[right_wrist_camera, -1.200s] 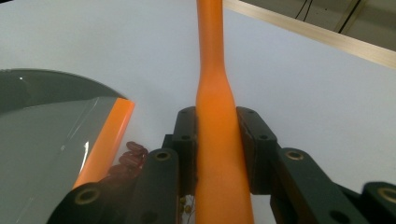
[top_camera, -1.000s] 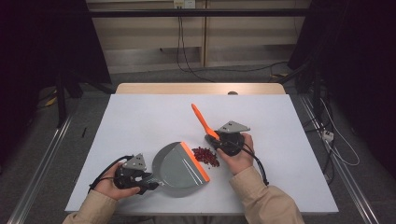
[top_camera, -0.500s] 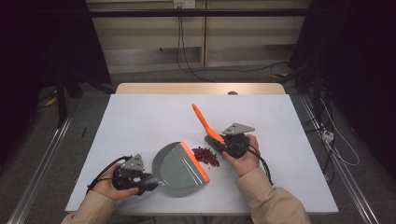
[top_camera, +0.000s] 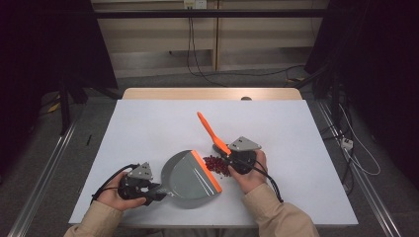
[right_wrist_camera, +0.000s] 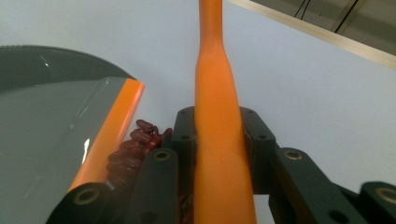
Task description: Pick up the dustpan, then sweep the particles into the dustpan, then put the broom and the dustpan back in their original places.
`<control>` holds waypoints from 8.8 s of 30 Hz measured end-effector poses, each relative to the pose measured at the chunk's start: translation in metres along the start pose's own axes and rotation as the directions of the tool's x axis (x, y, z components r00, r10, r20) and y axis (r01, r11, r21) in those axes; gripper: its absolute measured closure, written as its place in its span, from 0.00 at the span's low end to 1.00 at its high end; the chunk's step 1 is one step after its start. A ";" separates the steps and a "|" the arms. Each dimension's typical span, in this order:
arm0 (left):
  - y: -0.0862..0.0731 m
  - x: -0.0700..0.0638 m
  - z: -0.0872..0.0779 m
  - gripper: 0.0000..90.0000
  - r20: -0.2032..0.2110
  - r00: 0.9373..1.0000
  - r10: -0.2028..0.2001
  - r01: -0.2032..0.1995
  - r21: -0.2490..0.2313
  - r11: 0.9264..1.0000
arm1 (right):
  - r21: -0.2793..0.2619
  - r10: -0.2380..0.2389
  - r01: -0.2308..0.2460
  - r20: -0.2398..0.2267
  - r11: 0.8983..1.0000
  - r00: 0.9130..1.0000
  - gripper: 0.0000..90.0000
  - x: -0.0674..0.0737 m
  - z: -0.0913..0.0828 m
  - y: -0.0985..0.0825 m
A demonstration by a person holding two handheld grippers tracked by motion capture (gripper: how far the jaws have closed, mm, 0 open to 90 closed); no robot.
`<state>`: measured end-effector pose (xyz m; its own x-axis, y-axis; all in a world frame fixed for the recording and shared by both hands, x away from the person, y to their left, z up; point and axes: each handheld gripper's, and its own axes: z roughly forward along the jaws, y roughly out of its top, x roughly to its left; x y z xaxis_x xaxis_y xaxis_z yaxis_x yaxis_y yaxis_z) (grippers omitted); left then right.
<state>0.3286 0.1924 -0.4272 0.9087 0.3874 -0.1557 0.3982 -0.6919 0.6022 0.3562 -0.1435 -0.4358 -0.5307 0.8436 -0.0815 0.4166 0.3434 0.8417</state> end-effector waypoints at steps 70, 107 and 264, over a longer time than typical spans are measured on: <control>0.011 -0.006 0.007 0.69 0.027 1.000 -0.004 0.003 0.030 1.000 | -0.049 0.136 -0.140 -0.077 0.989 0.988 0.79 0.052 0.000 0.006; 0.010 -0.004 0.007 0.70 0.020 0.999 -0.041 0.040 0.020 0.999 | -0.066 0.050 -0.050 -0.014 0.997 0.999 0.79 0.048 0.009 0.003; -0.012 0.052 -0.001 0.60 -0.333 0.781 -0.529 0.394 -0.395 0.830 | -0.090 0.249 -0.232 0.329 0.968 0.911 0.77 -0.124 -0.063 -0.059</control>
<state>0.3708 0.2213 -0.4417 0.4570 0.8713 -0.1790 0.6386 -0.1814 0.7478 0.3506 -0.2942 -0.4417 -0.1368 0.9898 -0.0403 0.4606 0.0995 0.8820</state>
